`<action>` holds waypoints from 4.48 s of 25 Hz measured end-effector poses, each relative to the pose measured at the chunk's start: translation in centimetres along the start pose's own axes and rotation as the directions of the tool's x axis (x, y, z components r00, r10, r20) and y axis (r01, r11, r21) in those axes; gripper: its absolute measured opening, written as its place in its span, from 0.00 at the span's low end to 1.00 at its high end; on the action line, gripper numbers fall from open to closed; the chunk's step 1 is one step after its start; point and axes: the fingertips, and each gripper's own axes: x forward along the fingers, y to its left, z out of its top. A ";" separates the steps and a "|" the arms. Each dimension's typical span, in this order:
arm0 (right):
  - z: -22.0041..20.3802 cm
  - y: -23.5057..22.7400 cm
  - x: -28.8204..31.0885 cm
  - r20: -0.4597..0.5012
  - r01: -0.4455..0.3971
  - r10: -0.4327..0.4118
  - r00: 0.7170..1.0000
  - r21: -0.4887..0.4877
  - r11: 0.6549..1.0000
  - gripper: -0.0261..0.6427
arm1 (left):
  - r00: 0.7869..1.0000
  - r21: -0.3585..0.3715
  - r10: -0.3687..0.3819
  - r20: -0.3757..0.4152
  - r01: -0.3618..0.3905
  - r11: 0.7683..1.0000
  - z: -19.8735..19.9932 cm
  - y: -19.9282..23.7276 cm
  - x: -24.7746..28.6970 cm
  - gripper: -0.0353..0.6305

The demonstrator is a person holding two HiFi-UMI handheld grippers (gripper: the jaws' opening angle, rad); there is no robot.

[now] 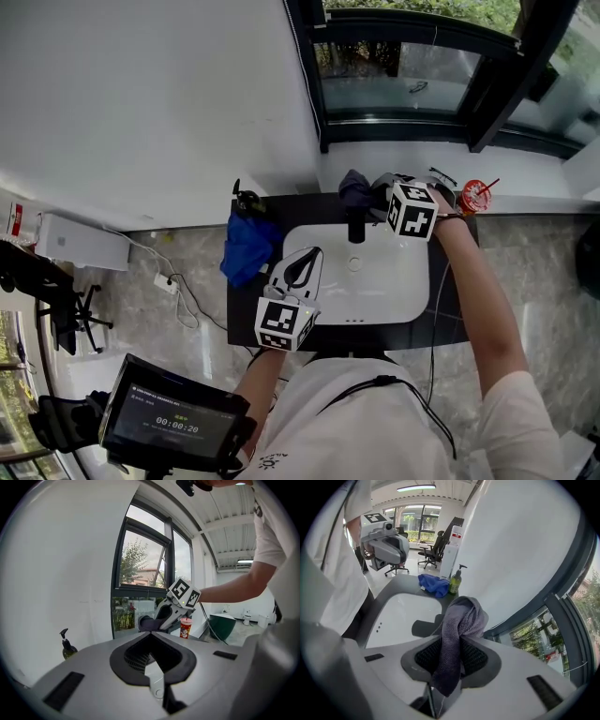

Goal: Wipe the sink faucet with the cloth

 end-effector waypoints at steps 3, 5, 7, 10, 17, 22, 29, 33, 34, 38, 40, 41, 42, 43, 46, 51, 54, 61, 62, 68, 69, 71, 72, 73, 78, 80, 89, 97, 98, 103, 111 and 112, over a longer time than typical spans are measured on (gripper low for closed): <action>0.3 1.7 -0.3 0.013 -0.034 0.034 0.999 -0.003 0.999 0.20 | 1.000 0.003 -0.013 0.002 0.013 1.000 0.2 -0.3 0.2 0.04; 0.5 2.8 -0.4 0.025 -0.053 0.053 0.998 0.001 0.999 0.20 | 1.000 0.004 -0.021 0.002 0.021 1.000 0.3 -0.6 0.3 0.04; 0.5 3.8 -0.6 0.038 -0.072 0.072 0.997 0.011 0.997 0.20 | 1.000 0.005 -0.028 0.002 0.028 1.000 0.3 -0.9 0.3 0.04; 0.6 5.4 -1.1 0.063 -0.091 0.089 0.994 0.035 0.995 0.20 | 0.999 0.005 -0.037 0.005 0.037 0.999 0.3 -1.2 0.4 0.04; -1.2 4.6 -5.2 0.199 -0.052 -0.001 0.980 0.263 0.963 0.20 | 0.999 0.006 -0.044 0.020 0.044 0.999 0.8 -1.4 0.3 0.04; -8.9 1.6 -3.5 0.033 0.071 -0.094 0.995 0.429 0.901 0.20 | 0.999 0.009 -0.042 0.023 0.041 0.999 1.0 -1.4 0.0 0.04; -12.1 0.9 3.4 -0.107 0.169 -0.132 0.986 0.554 0.815 0.20 | 1.000 0.000 -0.019 0.003 0.019 1.000 0.5 -1.0 -0.5 0.04; -11.7 1.9 7.1 -0.137 0.153 -0.084 0.987 0.635 0.758 0.20 | 1.000 -0.011 0.001 -0.006 -0.002 1.000 0.2 -0.7 -0.8 0.04; -11.9 2.1 7.8 -0.149 0.154 -0.074 0.986 0.655 0.739 0.20 | 1.000 -0.012 0.006 -0.008 -0.006 1.000 0.2 -0.6 -0.8 0.04; -11.5 2.7 9.7 -0.168 0.138 -0.033 0.985 0.662 0.737 0.20 | 1.000 -0.018 0.023 -0.014 -0.023 1.000 -0.2 -0.1 -1.1 0.04; -11.2 3.1 10.3 -0.162 0.117 -0.014 0.987 0.652 0.749 0.20 | 0.999 -0.022 0.031 -0.018 -0.032 0.999 -0.5 0.2 -1.4 0.04; -11.1 3.3 10.5 -0.151 0.102 -0.005 0.989 0.646 0.756 0.20 | 0.999 -0.023 0.034 -0.021 -0.035 0.999 -0.5 0.2 -1.5 0.04; -10.9 3.5 10.7 -0.133 0.086 0.001 0.991 0.643 0.761 0.20 | 0.999 -0.024 0.036 -0.023 -0.036 0.999 -0.6 0.2 -1.7 0.04; -10.5 3.7 10.7 -0.105 0.066 0.003 0.994 0.646 0.760 0.20 | 0.999 -0.024 0.036 -0.024 -0.036 0.999 -0.6 0.2 -1.7 0.04; -9.0 3.2 10.1 0.014 0.007 -0.023 1.000 0.680 0.734 0.20 | 0.999 -0.020 0.029 -0.026 -0.030 0.999 -0.6 0.2 -1.5 0.04; -7.5 2.3 7.4 0.143 -0.037 -0.082 0.986 0.681 0.732 0.20 | 1.000 -0.018 0.013 -0.018 -0.013 1.000 -0.3 -0.2 -1.2 0.04; -6.5 1.8 5.5 0.229 -0.074 -0.120 0.966 0.690 0.720 0.20 | 1.000 -0.015 0.002 -0.014 -0.002 1.000 0.1 -0.6 -1.1 0.04; -4.9 0.4 1.8 0.358 -0.117 -0.199 0.912 0.695 0.710 0.20 | 1.000 -0.010 -0.016 -0.010 0.016 1.000 0.5 -1.0 -0.6 0.04; -4.7 0.0 1.3 0.368 -0.116 -0.212 0.905 0.695 0.710 0.20 | 1.000 -0.012 -0.017 -0.011 0.017 1.000 0.5 -1.0 -0.6 0.04; -3.8 -2.7 -2.5 0.472 -0.165 -0.338 0.814 0.747 0.644 0.20 | 1.000 -0.017 -0.021 -0.012 0.020 1.000 0.6 -1.2 -0.6 0.04; -4.1 -3.3 -3.0 0.483 -0.181 -0.371 0.793 0.769 0.613 0.20 | 1.000 -0.017 -0.021 -0.011 0.021 1.000 0.6 -1.3 -0.6 0.04; -5.1 -4.2 -3.3 0.458 -0.169 -0.425 0.781 0.810 0.562 0.20 | 1.000 -0.017 -0.020 -0.009 0.019 1.000 0.7 -1.3 -0.6 0.04; -5.9 -4.4 -3.0 0.424 -0.141 -0.443 0.790 0.828 0.543 0.20 | 1.000 -0.017 -0.018 -0.009 0.018 1.000 0.7 -1.3 -0.6 0.04; -6.7 -4.4 -2.4 0.386 -0.108 -0.455 0.803 0.844 0.526 0.20 | 1.000 -0.018 -0.015 -0.010 0.015 1.000 0.7 -1.2 -0.6 0.04; -9.6 -2.4 2.1 0.226 -0.009 -0.417 0.880 0.887 0.462 0.20 | 1.000 -0.024 0.003 -0.019 -0.004 1.000 0.2 -0.8 -0.9 0.04; -10.1 -1.1 4.1 0.184 0.007 -0.377 0.908 0.892 0.452 0.20 | 1.000 -0.027 0.012 -0.021 -0.012 1.000 0.1 -0.5 -1.2 0.04; -10.1 1.1 9.2 0.069 0.062 -0.290 0.954 0.906 0.419 0.20 | 0.999 -0.034 0.045 -0.024 -0.046 0.998 -0.5 0.3 -1.6 0.04; -7.8 0.9 8.4 0.198 -0.041 -0.291 0.936 0.882 0.469 0.20 | 0.999 -0.036 0.049 -0.017 -0.050 0.998 -0.1 0.5 -1.4 0.04; -7.4 0.6 7.9 0.228 -0.061 -0.304 0.925 0.878 0.474 0.20 | 0.999 -0.036 0.047 -0.015 -0.048 0.998 0.1 0.4 -1.4 0.04; -5.9 -1.2 4.4 0.350 -0.136 -0.379 0.857 0.862 0.489 0.20 | 0.999 -0.031 0.034 -0.011 -0.034 0.999 0.4 0.2 -1.0 0.04; -3.5 -3.0 0.6 0.451 -0.189 -0.406 0.795 0.820 0.541 0.20 | 1.000 -0.013 0.010 -0.006 -0.010 1.000 0.7 -0.4 -0.7 0.04; -3.3 -3.2 0.2 0.460 -0.194 -0.413 0.786 0.818 0.542 0.20 | 1.000 -0.014 0.009 -0.002 -0.009 1.000 0.8 -0.5 -0.6 0.04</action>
